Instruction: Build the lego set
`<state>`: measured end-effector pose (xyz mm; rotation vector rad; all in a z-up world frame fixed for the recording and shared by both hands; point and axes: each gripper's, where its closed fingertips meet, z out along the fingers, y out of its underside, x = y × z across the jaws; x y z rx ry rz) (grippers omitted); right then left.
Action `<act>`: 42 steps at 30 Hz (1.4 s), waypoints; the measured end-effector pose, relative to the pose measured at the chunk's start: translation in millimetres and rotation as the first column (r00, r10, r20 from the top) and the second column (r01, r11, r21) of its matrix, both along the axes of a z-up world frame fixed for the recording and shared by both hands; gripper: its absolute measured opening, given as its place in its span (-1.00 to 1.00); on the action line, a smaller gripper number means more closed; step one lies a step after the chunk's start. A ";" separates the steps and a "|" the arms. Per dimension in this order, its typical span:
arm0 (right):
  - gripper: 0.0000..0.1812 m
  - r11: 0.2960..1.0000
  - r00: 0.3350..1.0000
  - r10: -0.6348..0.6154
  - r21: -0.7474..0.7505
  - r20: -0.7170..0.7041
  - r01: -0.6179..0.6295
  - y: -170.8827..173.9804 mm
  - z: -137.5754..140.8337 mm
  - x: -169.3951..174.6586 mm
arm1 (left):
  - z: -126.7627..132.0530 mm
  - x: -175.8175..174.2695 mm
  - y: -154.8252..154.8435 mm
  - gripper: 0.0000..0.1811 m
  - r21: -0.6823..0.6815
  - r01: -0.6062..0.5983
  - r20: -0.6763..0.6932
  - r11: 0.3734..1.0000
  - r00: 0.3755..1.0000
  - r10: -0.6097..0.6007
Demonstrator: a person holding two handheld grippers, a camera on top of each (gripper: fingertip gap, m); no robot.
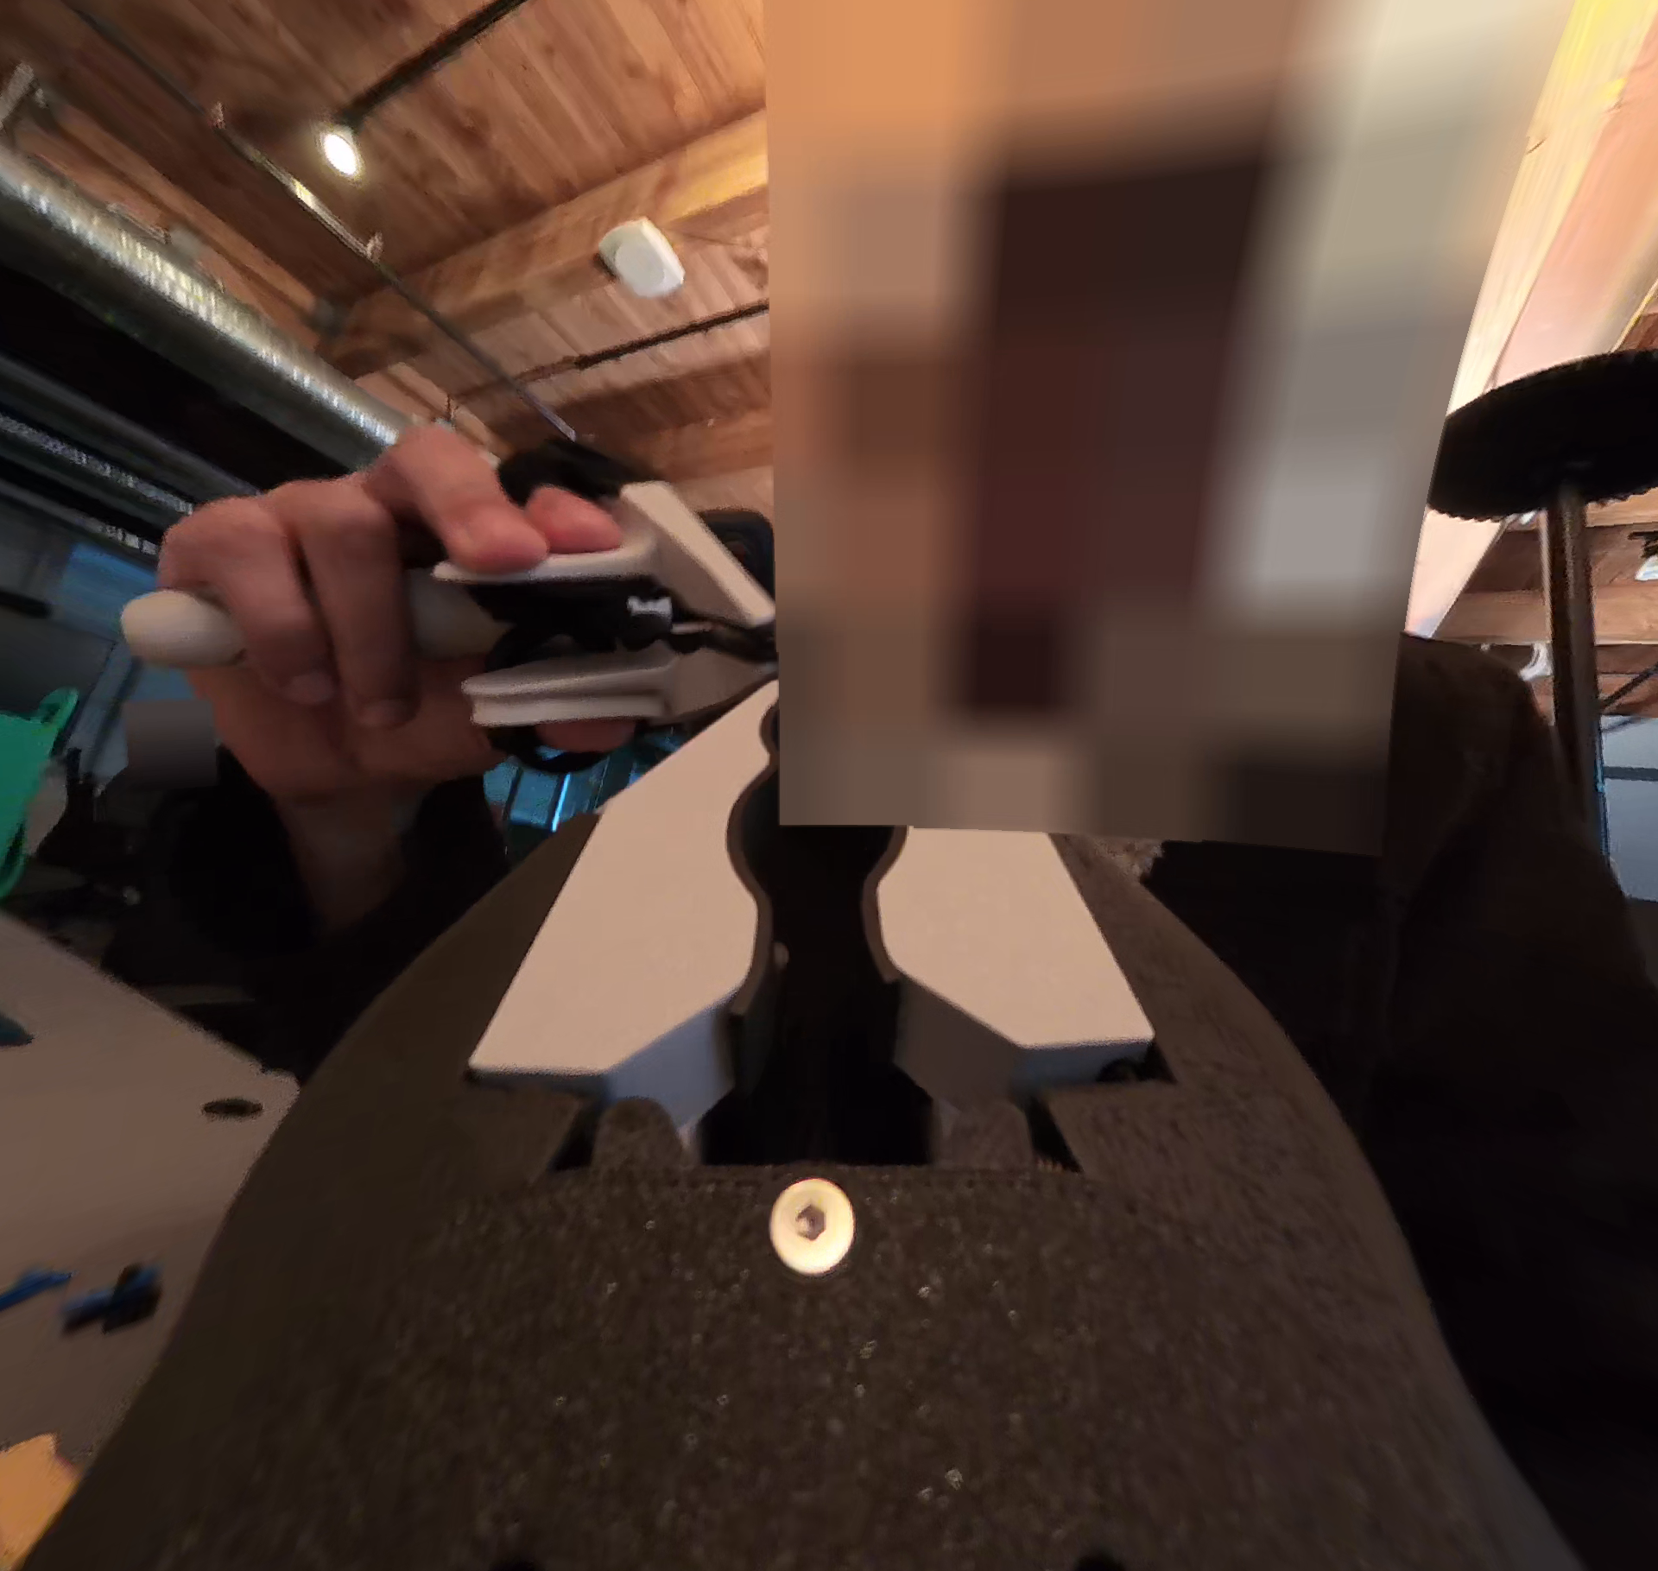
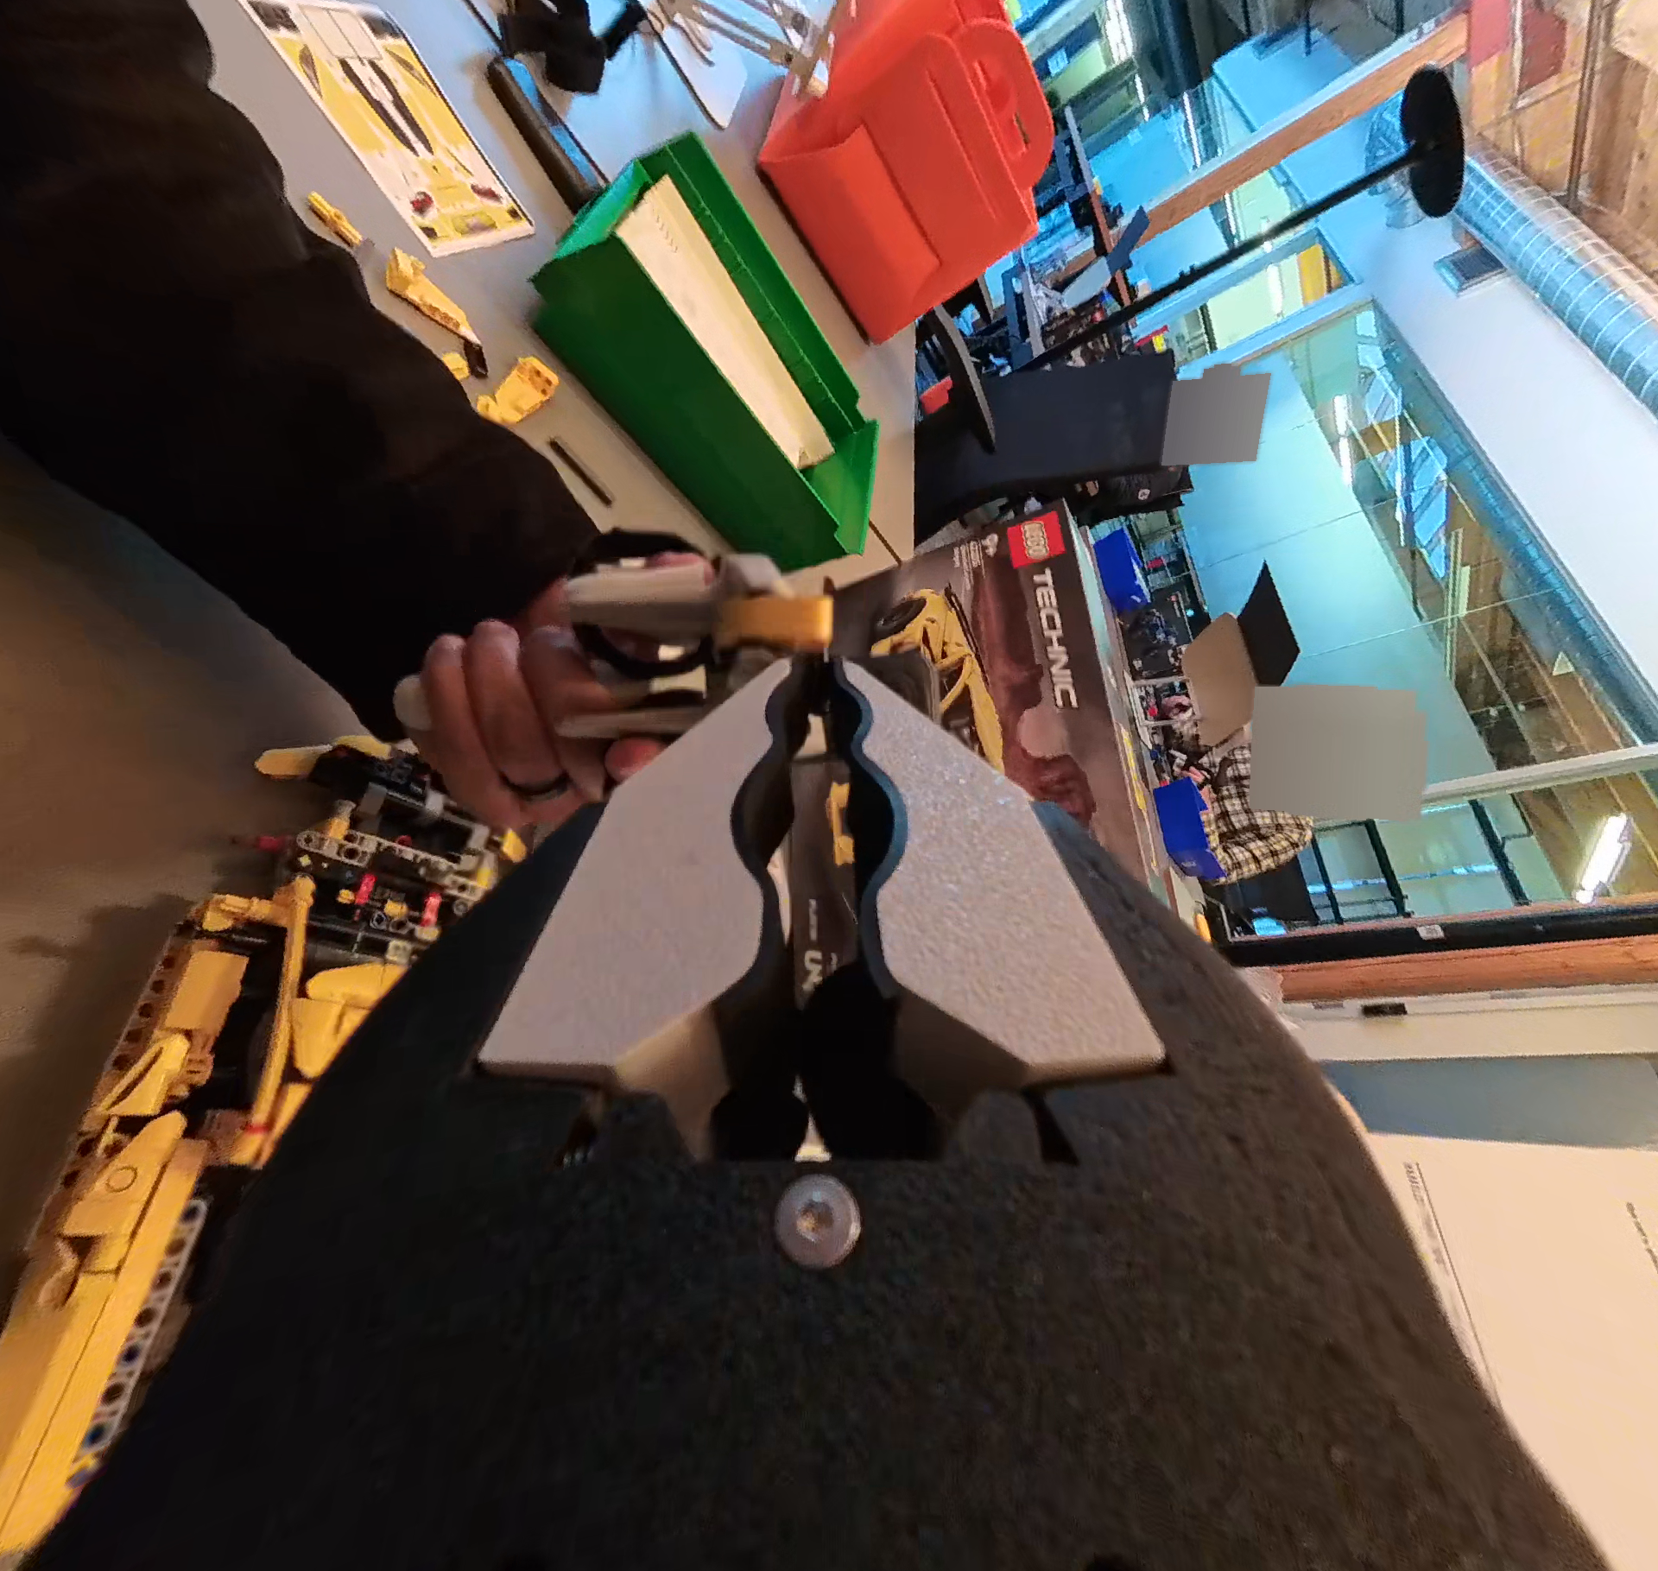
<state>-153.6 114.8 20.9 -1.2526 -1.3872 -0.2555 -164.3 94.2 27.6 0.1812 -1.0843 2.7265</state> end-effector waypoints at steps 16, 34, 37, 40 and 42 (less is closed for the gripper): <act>-0.96 0.990 0.996 0.041 -0.133 -0.083 -0.052 -10.0 -7.7 6.0 | -4.9 1.5 -6.5 -0.93 0.081 -0.032 -0.015 0.996 0.999 0.034; -0.97 0.964 0.985 0.104 -0.229 -0.139 -0.134 -23.6 -10.4 -3.5 | -9.5 -10.6 -17.8 -0.92 0.166 0.018 0.010 0.986 1.000 -0.020; -0.97 0.958 0.981 0.118 -0.242 -0.154 -0.153 -26.7 -9.5 -3.4 | -10.5 -10.4 -19.1 -0.92 0.197 0.004 0.002 0.980 1.000 -0.005; -0.97 0.951 0.978 0.128 -0.259 -0.164 -0.168 -27.7 -11.7 -5.4 | -12.8 -12.0 -21.7 -0.93 0.229 0.006 -0.003 0.973 1.000 -0.006; -0.97 0.941 0.972 0.138 -0.282 -0.188 -0.188 -28.9 -12.6 -4.8 | -14.0 -11.6 -22.9 -0.92 0.246 0.003 -0.010 0.969 1.000 -0.001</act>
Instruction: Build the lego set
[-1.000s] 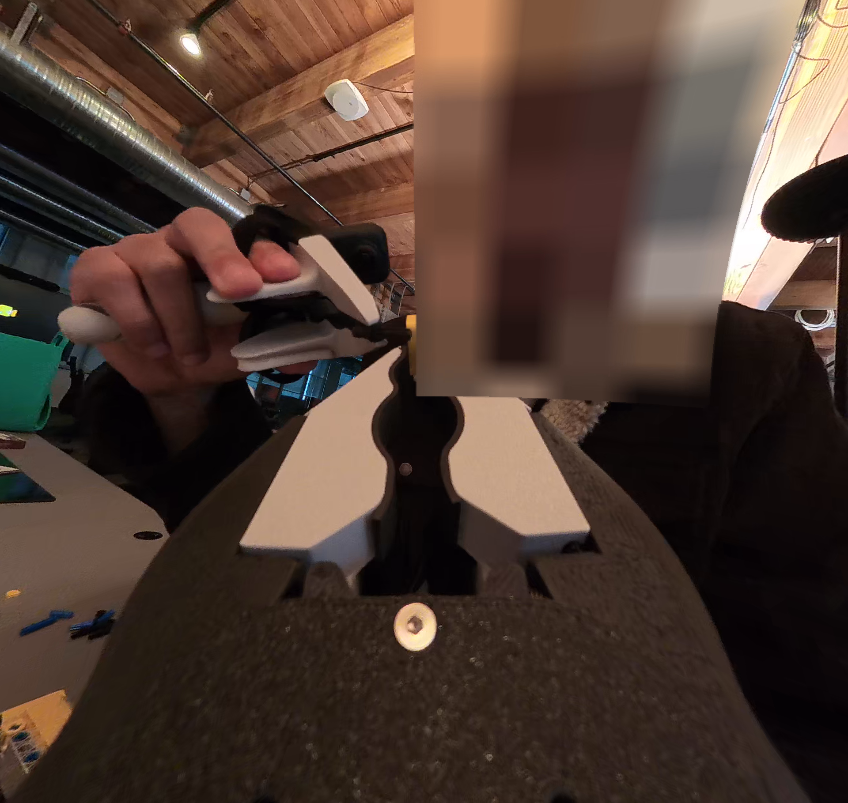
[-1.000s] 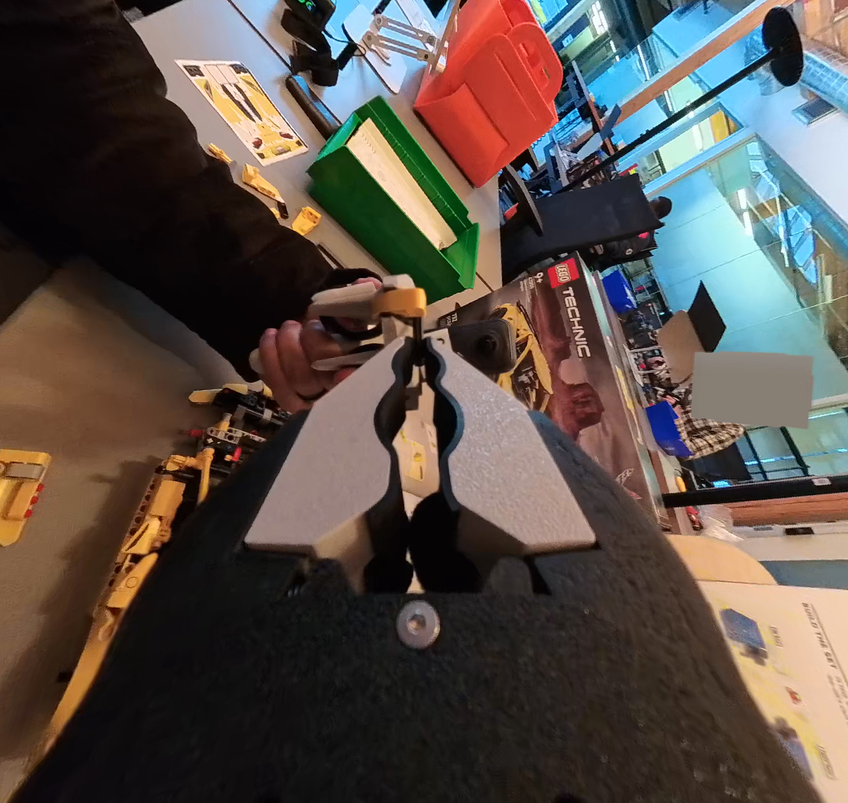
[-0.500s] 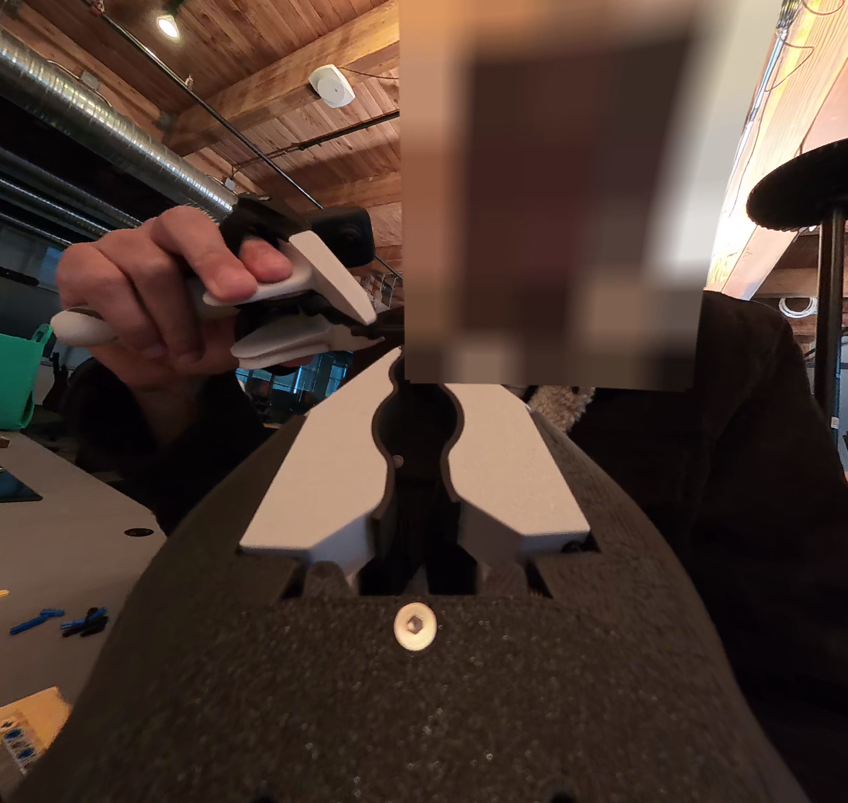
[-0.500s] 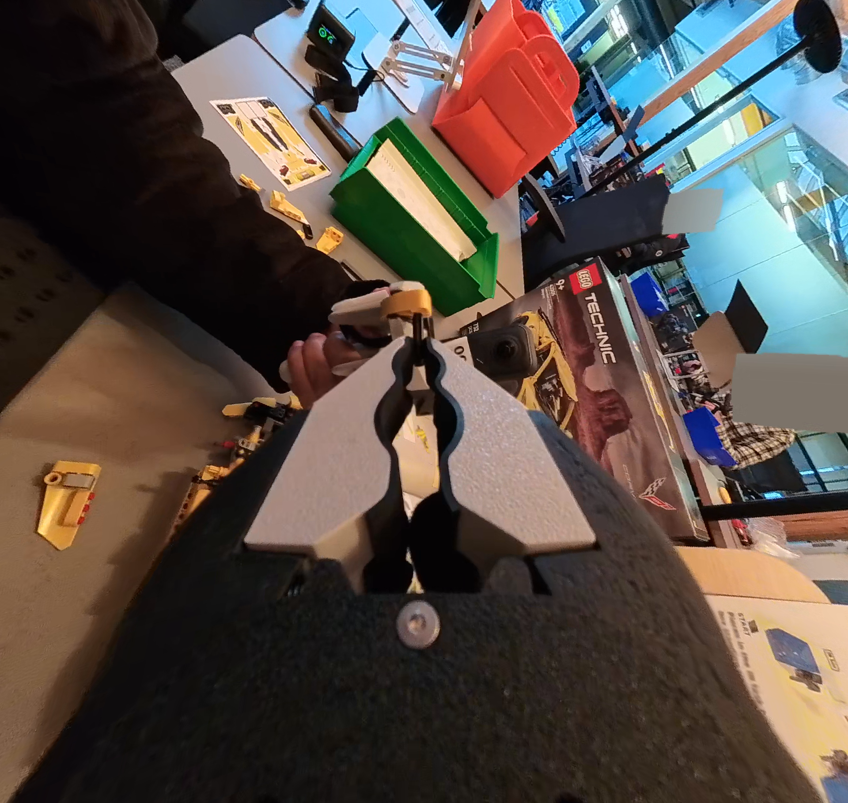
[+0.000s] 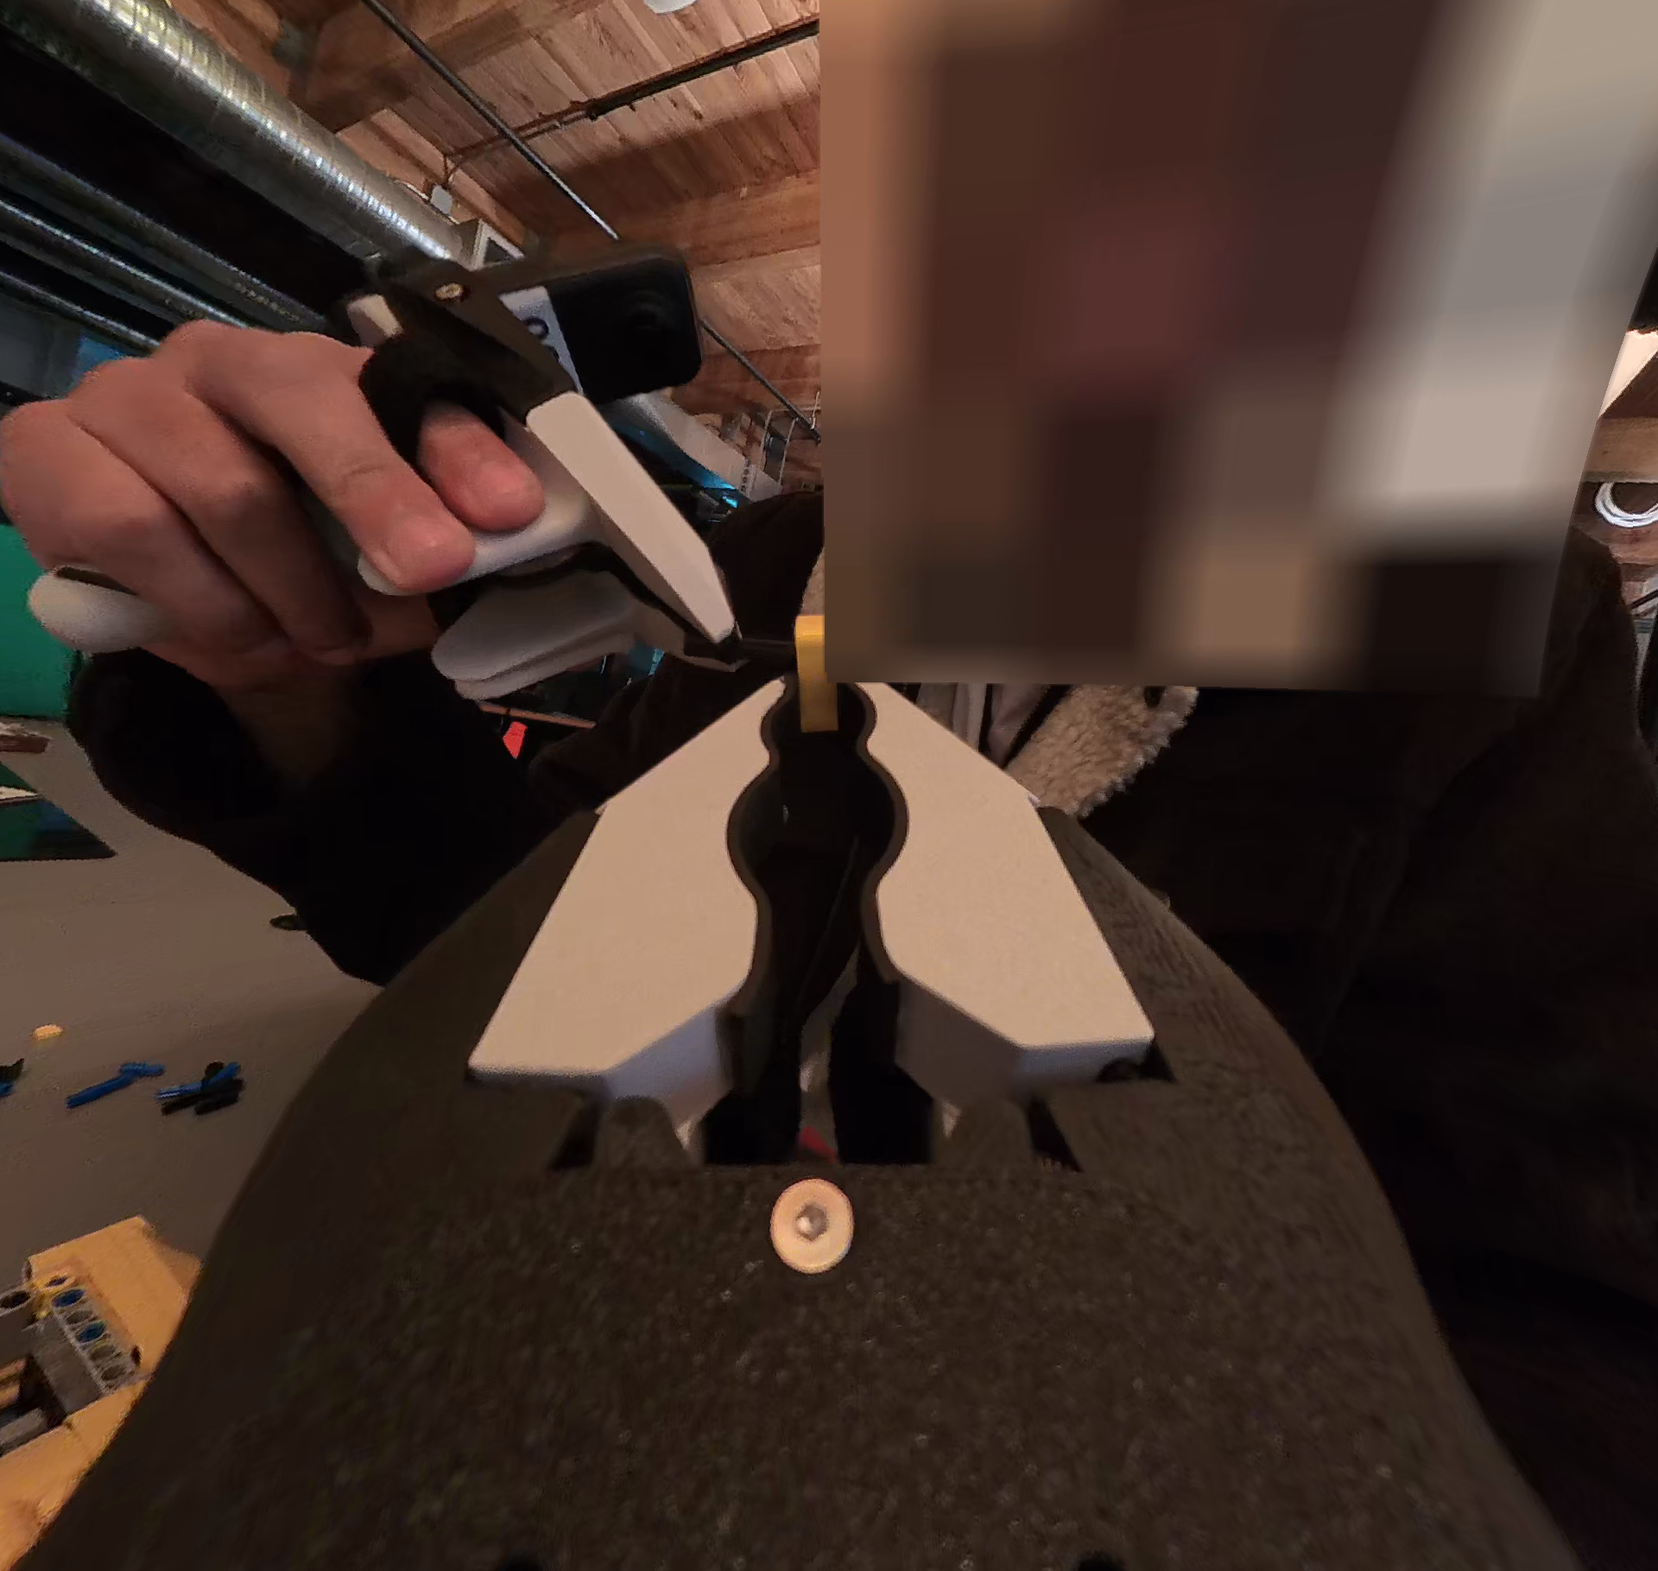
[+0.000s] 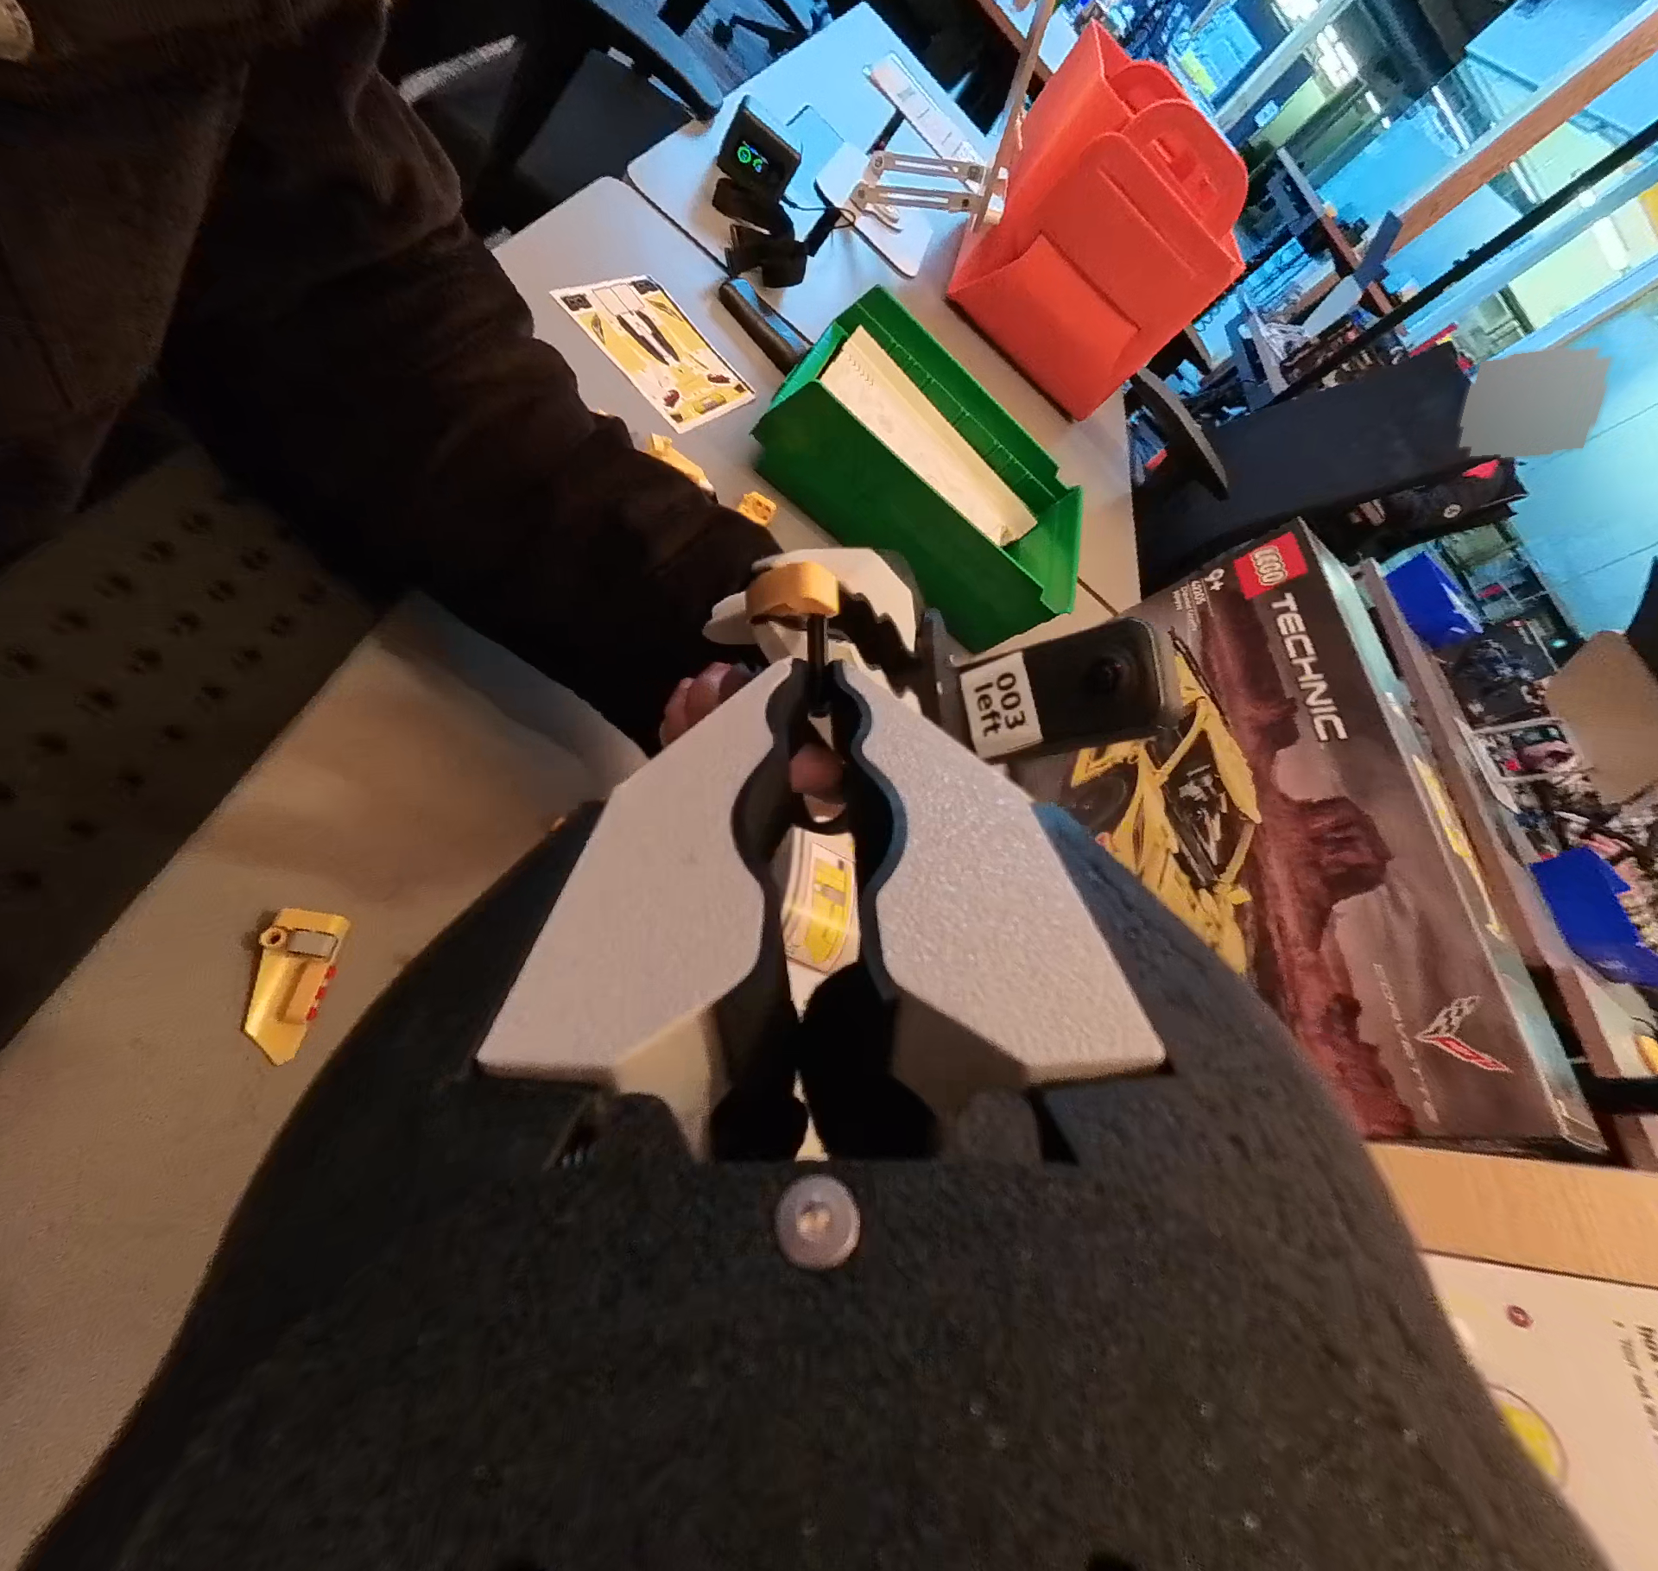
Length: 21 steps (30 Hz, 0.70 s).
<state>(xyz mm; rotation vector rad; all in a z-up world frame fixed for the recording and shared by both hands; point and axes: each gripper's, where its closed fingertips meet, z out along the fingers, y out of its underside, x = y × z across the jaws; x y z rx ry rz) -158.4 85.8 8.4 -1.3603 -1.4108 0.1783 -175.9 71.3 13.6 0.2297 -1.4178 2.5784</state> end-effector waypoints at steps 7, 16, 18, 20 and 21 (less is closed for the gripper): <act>-0.96 0.996 0.987 0.059 -0.053 -0.147 -0.067 3.1 1.4 6.3 | -0.2 7.6 2.3 -0.92 0.009 -0.047 -0.029 0.999 0.998 0.047; -0.96 0.998 0.985 0.052 -0.028 -0.162 -0.057 8.3 0.9 12.9 | -0.8 15.6 8.3 -0.92 -0.024 -0.053 -0.071 0.998 0.996 0.051; -0.97 0.998 0.988 0.047 -0.032 -0.149 -0.053 9.0 -1.9 14.4 | -3.3 16.9 9.0 -0.92 -0.025 -0.041 -0.094 0.999 0.995 0.039; -0.97 0.998 0.991 0.043 -0.047 -0.124 -0.049 7.8 -5.6 16.0 | -6.8 18.5 8.4 -0.92 -0.015 -0.029 -0.126 0.999 0.992 0.027; -0.97 0.997 0.992 0.046 -0.049 -0.121 -0.053 6.6 -5.8 15.9 | -7.5 18.6 7.4 -0.92 -0.013 -0.016 -0.136 1.000 0.991 0.014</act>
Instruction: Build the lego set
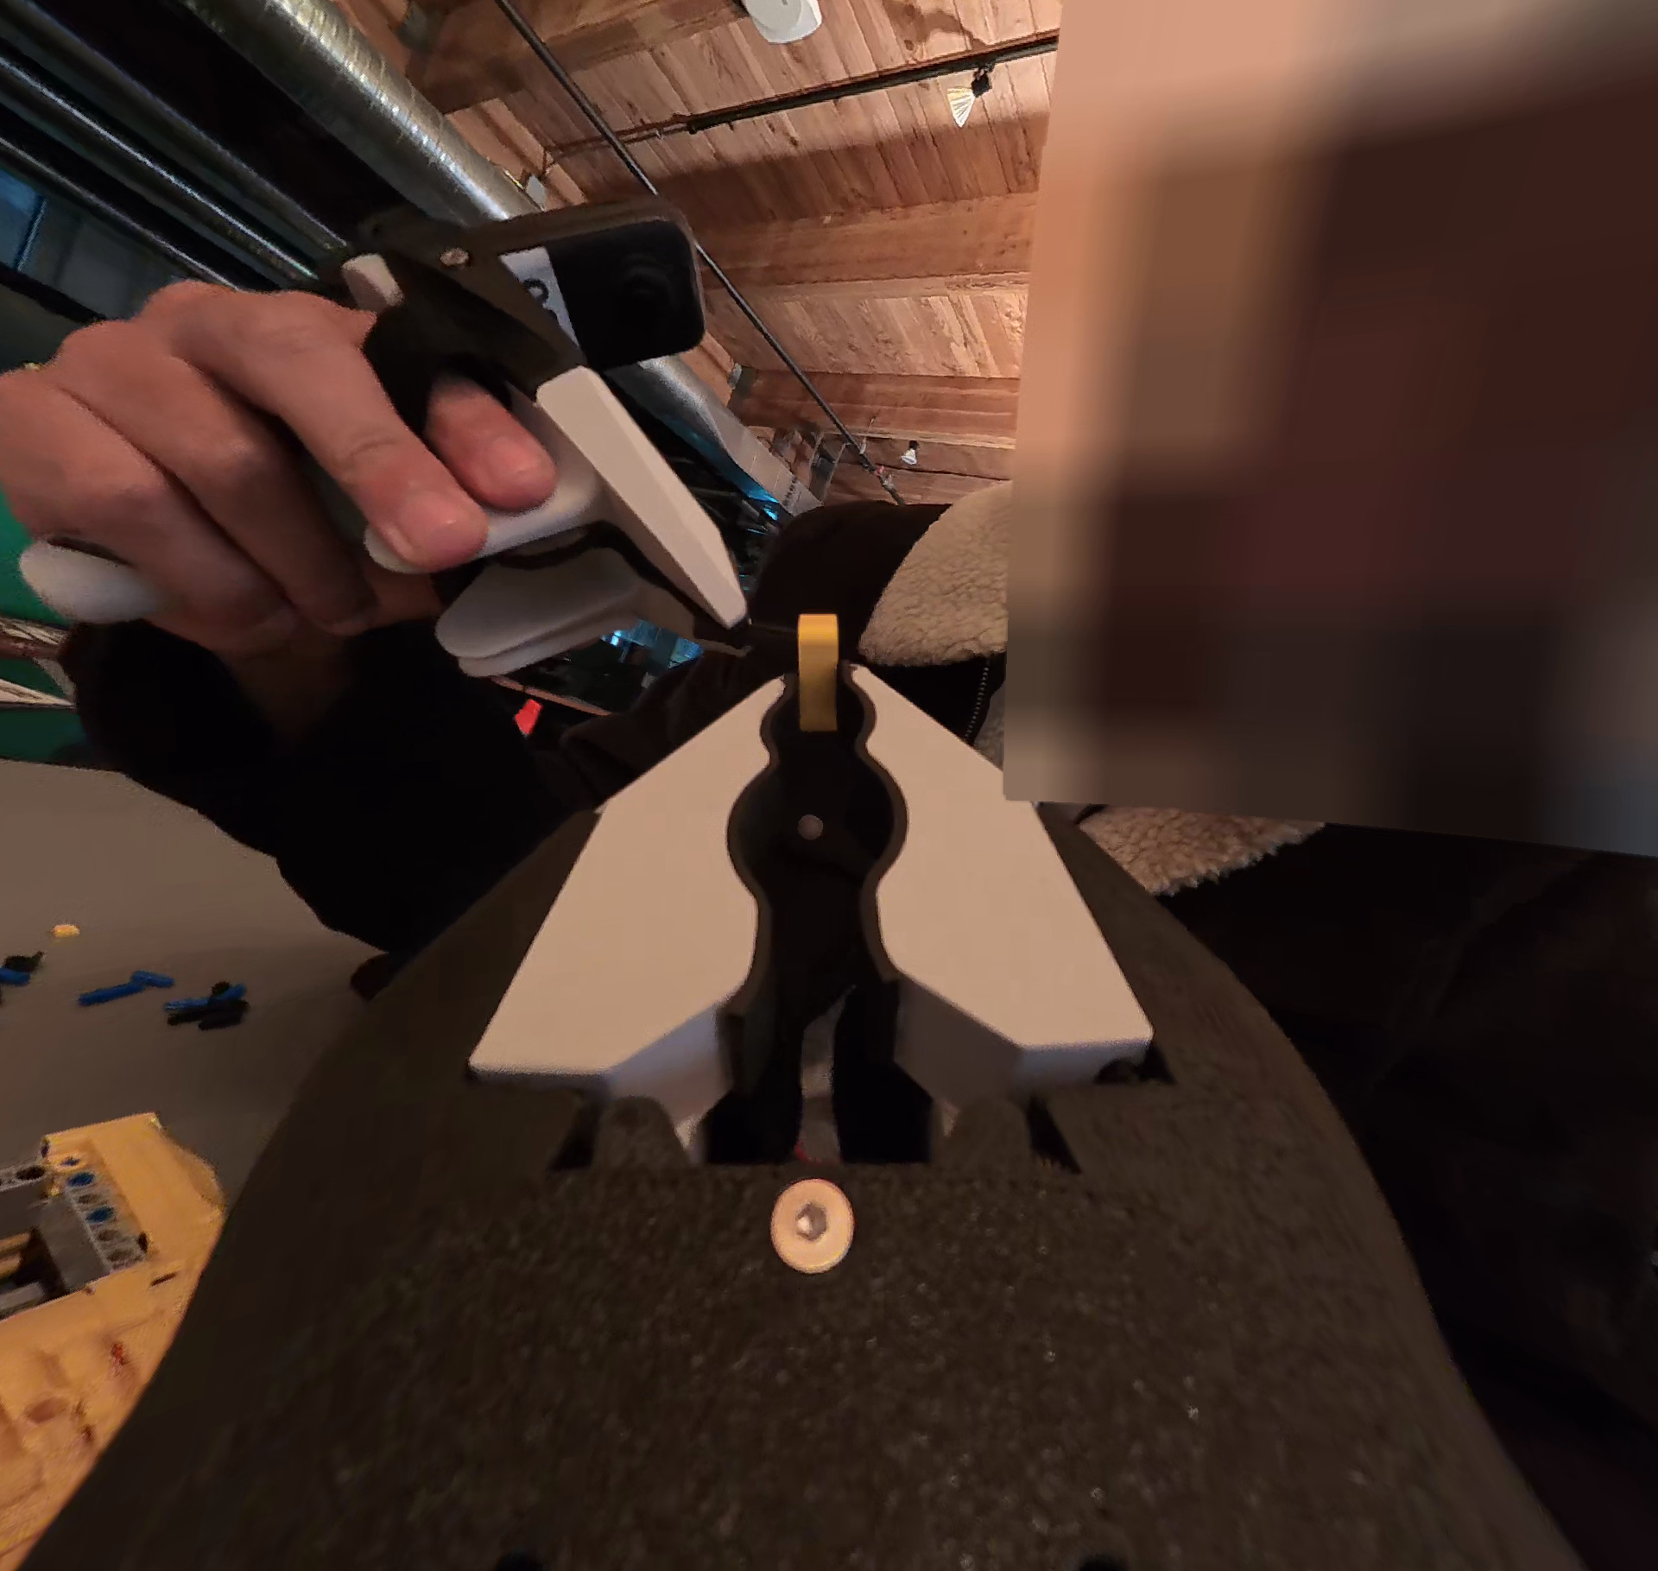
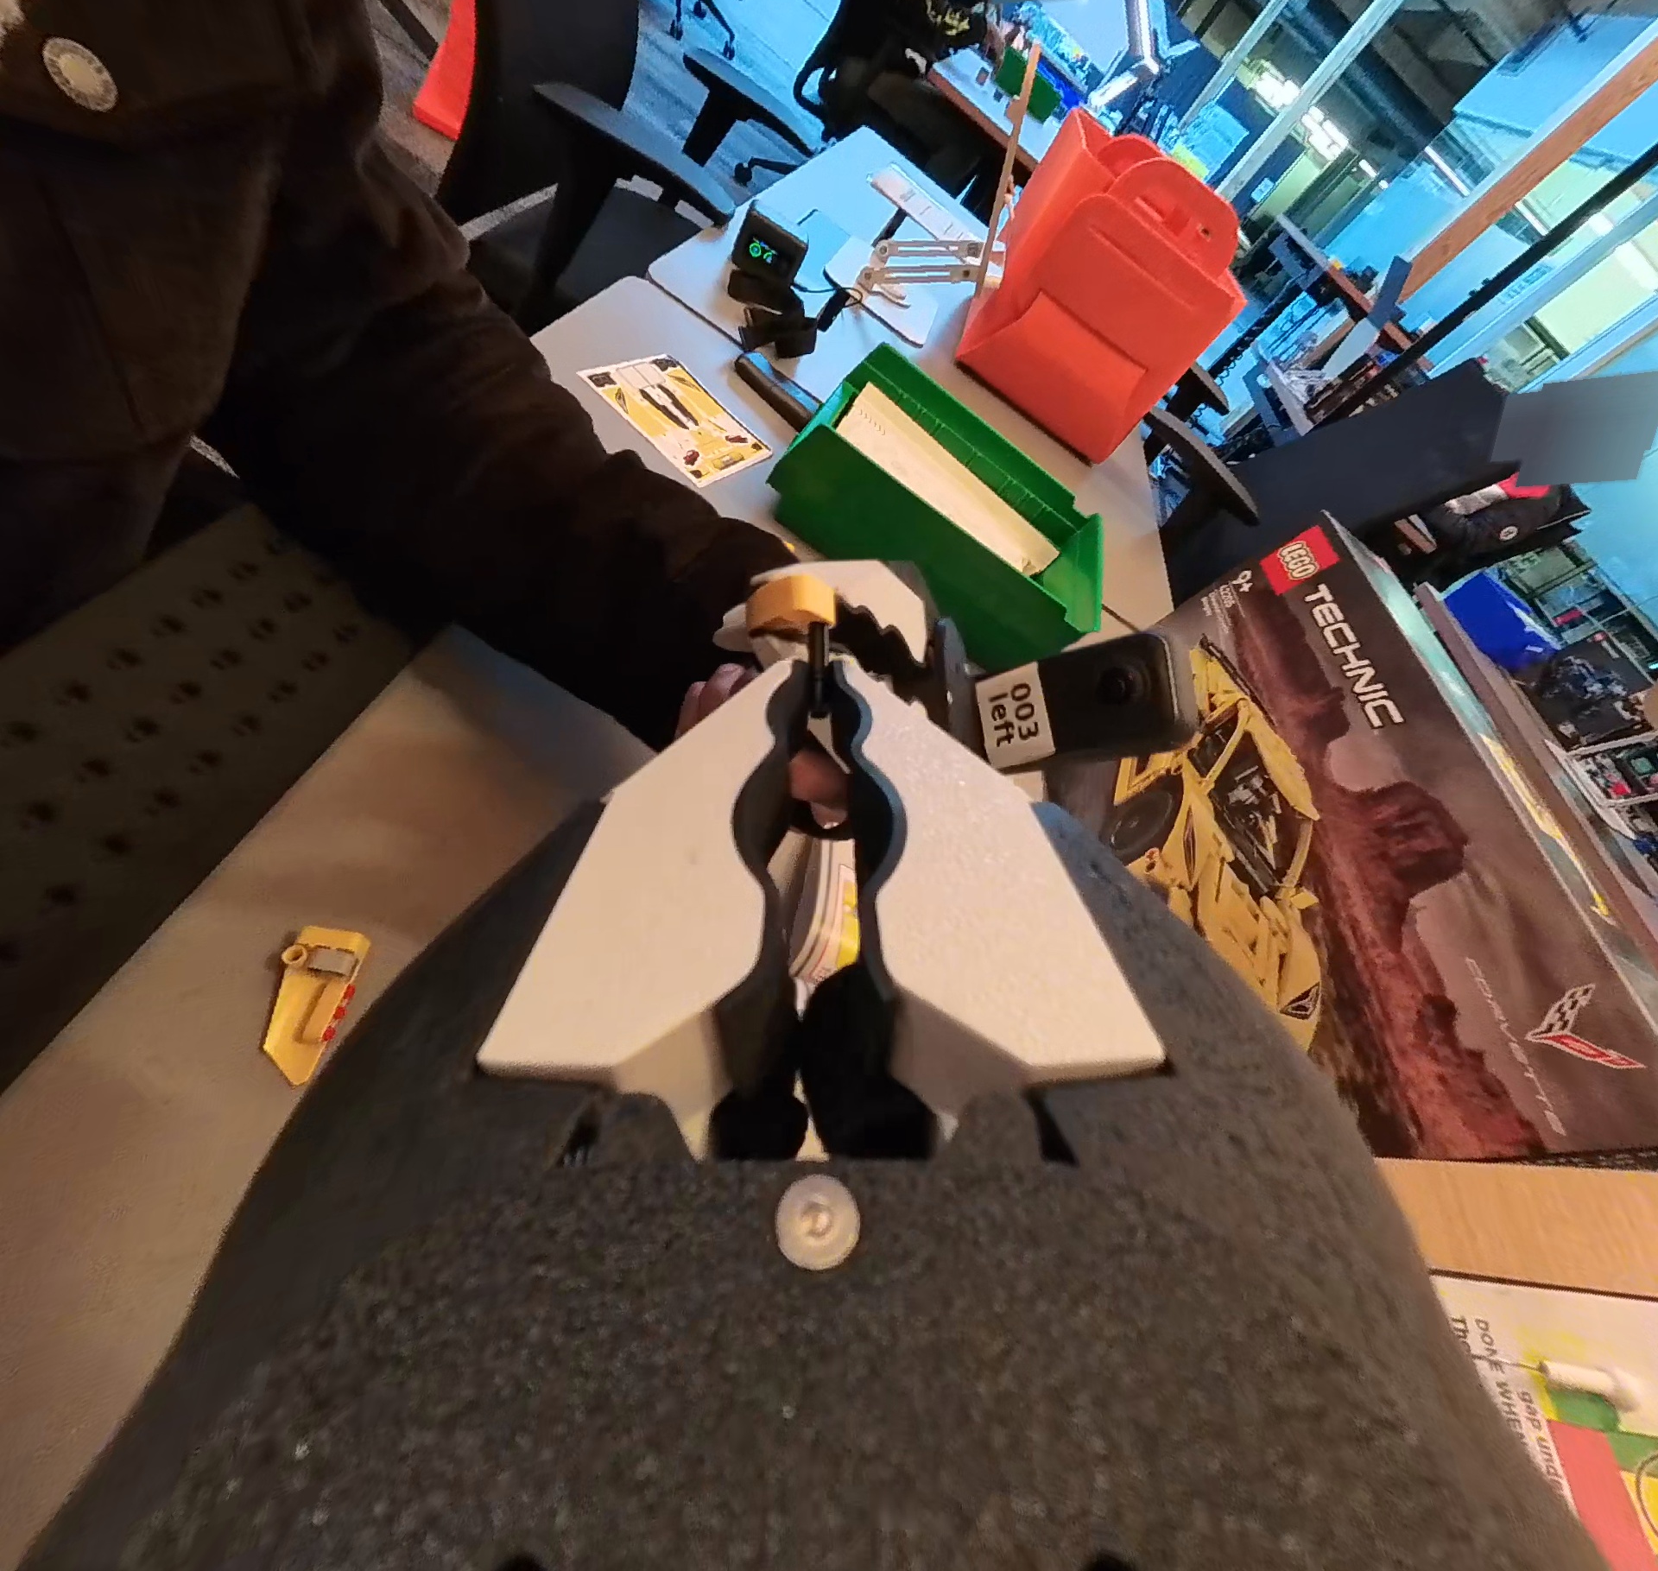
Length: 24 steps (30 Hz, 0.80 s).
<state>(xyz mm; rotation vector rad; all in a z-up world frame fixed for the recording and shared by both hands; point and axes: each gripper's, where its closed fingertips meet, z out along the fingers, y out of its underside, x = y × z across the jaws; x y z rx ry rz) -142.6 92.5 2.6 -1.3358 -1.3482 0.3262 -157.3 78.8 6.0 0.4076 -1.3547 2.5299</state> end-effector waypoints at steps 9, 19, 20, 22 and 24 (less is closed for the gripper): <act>-0.96 0.994 0.997 0.080 -0.071 -0.017 -0.081 -12.7 -3.6 -10.8 | -6.0 -11.1 -12.5 -0.93 0.025 0.104 0.045 0.994 0.993 -0.105; -0.97 0.991 0.990 0.101 -0.082 -0.094 -0.109 -11.8 1.6 -14.2 | -0.9 -14.3 -10.7 -0.93 -0.017 0.119 0.096 0.993 0.988 -0.117; -0.97 0.991 0.990 0.101 -0.078 -0.099 -0.109 -11.4 1.9 -14.3 | -0.6 -14.4 -10.4 -0.93 -0.024 0.123 0.100 0.992 0.988 -0.120; -0.97 0.990 0.990 0.101 -0.089 -0.098 -0.110 -10.2 -0.7 -14.9 | 0.3 -14.0 -10.5 -0.93 -0.046 0.136 0.108 0.990 0.986 -0.131; -0.97 0.988 0.986 0.114 -0.085 -0.124 -0.125 -10.5 0.9 -15.8 | 1.9 -15.0 -11.3 -0.93 -0.063 0.150 0.121 0.987 0.982 -0.142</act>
